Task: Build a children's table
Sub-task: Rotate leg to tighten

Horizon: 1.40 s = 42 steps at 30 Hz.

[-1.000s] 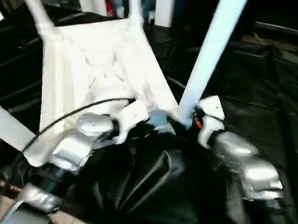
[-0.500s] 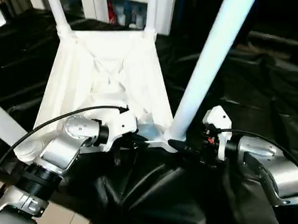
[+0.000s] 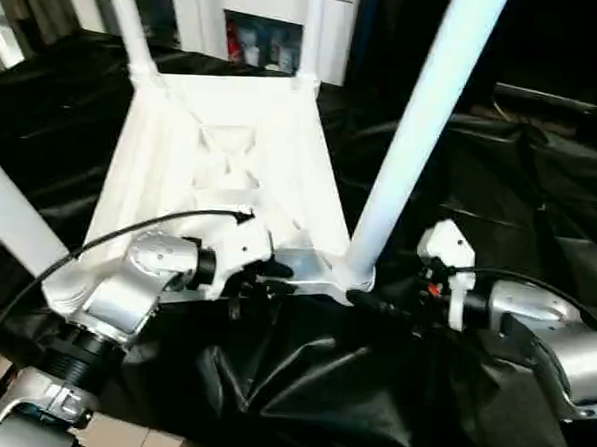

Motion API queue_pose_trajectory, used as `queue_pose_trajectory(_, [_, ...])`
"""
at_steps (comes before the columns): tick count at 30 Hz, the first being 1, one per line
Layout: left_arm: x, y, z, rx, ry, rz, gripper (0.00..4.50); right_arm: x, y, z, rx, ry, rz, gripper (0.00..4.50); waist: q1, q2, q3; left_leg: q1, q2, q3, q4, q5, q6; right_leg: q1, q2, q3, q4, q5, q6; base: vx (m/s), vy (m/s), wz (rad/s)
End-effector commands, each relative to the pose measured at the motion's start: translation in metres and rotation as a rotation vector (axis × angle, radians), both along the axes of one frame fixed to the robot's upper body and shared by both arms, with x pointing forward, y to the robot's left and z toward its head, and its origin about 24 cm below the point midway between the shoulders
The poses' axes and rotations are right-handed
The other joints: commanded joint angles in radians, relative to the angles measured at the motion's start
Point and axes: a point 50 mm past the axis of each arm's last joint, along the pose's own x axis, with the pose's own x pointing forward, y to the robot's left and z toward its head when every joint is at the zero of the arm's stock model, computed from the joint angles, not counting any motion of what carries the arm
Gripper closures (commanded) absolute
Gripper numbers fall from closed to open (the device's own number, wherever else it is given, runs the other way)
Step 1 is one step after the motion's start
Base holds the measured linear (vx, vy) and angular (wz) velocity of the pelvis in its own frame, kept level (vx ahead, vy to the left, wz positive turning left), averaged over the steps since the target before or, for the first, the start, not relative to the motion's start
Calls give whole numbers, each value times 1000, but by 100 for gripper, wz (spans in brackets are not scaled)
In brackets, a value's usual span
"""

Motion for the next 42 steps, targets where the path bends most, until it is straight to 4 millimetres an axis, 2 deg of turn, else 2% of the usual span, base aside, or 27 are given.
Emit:
queue_pose_trajectory(1, [1,1,12,-68,-42,48,278,0,-6,7,-11,-60,-36,0,4,6,-96,12,34,-14,-67,-289,10,52,-61,44,-83,-391,-173,0,0,0])
queue_pose_trajectory(2, [0,3,13,-92,-56,87,278,-2,-6,4,-11,-64,-58,0,4,8,-94,11,33,-13,-67,-289,13,52,-60,43,-83,-389,-176,0,0,0])
queue_pose_trajectory(3, [-4,4,12,-111,-55,106,278,-3,-4,0,-26,-57,-69,0,3,5,-94,9,35,-14,-67,-284,14,53,-60,43,-81,-378,-178,0,0,0])
queue_pose_trajectory(4, [-8,4,10,-116,-45,107,278,-4,-1,-2,-15,-45,-76,0,1,2,-94,8,32,-12,-67,-281,21,53,-58,43,-83,-390,-171,0,0,0])
queue_pose_trajectory(6, [-10,5,9,-115,-41,104,278,-5,0,-3,-10,-44,-74,0,-1,5,-95,9,30,-12,-66,-288,28,50,-57,42,-87,-426,-154,0,0,0])
queue_pose_trajectory(7, [-13,5,6,-110,-30,93,278,-6,3,-4,2,-38,-65,0,-2,2,-94,10,29,-11,-65,-291,28,48,-57,42,-89,-441,-147,0,0,0])
queue_pose_trajectory(8, [-14,5,5,-106,-22,85,278,-6,5,-4,9,-33,-57,0,-1,3,-91,8,30,-14,-68,-296,28,49,-59,42,-91,-467,-135,0,0,0])
queue_pose_trajectory(11, [-21,5,0,-79,5,46,278,-10,16,-5,34,-29,-1,0,-3,7,-90,13,30,-16,-70,-317,25,42,-57,40,-97,-508,-110,0,0,0])
queue_pose_trajectory(16, [-22,5,0,-74,8,47,278,-10,18,-4,31,-33,12,0,-4,7,-88,13,31,-19,-72,-338,16,42,-57,39,-99,-519,-105,0,0,0])
queue_pose_trajectory(20, [-22,5,0,-74,8,47,278,-10,18,-4,31,-33,12,0,-7,5,-92,11,30,-20,-73,-336,17,44,-58,38,-100,-518,-94,0,0,0])
queue_pose_trajectory(31, [-22,5,0,-74,8,47,278,-10,18,-4,31,-33,12,0,-7,6,-95,11,30,-18,-72,-333,19,44,-56,39,-97,-485,-109,0,0,0])
queue_pose_trajectory(42, [-22,5,0,-74,8,47,278,-10,18,-4,31,-33,12,0,-8,6,-94,12,30,-18,-73,-336,18,44,-56,39,-97,-484,-110,0,0,0])
